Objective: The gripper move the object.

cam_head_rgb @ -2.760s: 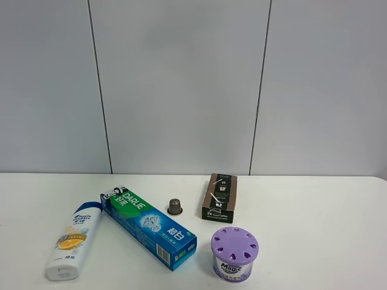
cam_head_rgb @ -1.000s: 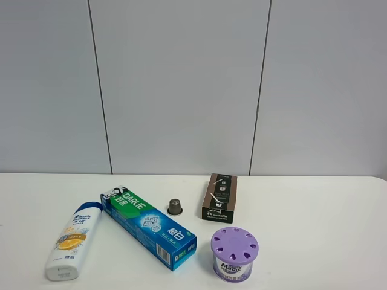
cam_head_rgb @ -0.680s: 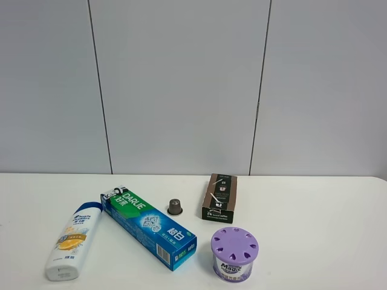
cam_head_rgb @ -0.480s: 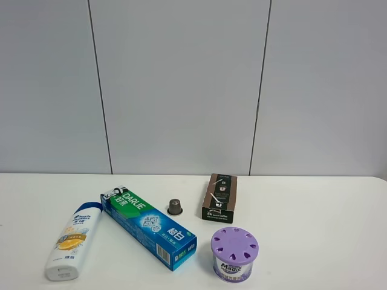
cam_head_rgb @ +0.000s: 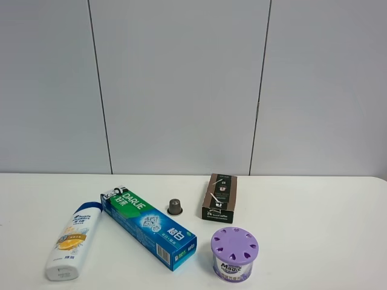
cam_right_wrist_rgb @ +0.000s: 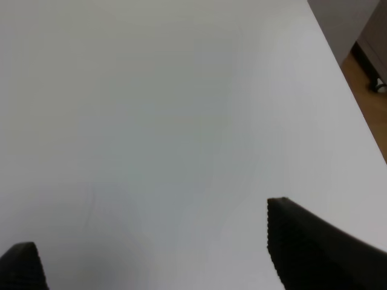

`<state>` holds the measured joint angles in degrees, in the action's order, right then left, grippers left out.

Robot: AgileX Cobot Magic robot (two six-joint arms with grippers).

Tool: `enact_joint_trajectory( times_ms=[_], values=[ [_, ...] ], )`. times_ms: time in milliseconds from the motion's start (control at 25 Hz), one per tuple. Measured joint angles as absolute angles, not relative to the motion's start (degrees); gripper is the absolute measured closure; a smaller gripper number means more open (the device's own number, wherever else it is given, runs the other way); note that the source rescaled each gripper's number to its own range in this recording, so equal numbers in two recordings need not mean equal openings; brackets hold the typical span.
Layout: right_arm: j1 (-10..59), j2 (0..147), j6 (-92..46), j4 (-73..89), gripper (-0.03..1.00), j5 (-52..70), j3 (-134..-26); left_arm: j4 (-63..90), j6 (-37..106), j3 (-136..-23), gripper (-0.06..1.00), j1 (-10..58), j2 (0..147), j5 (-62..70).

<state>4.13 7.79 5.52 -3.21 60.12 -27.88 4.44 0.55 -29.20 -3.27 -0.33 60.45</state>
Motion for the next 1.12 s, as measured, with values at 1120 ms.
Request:
enact_joint_trajectory(
  times_ms=[1120],
  values=[
    [-1.77, -0.12, 14.25, -9.92, 0.34, 60.98, -27.79, 4.44, 0.55, -29.2, -0.06, -3.27, -0.33, 60.45]
  ],
)
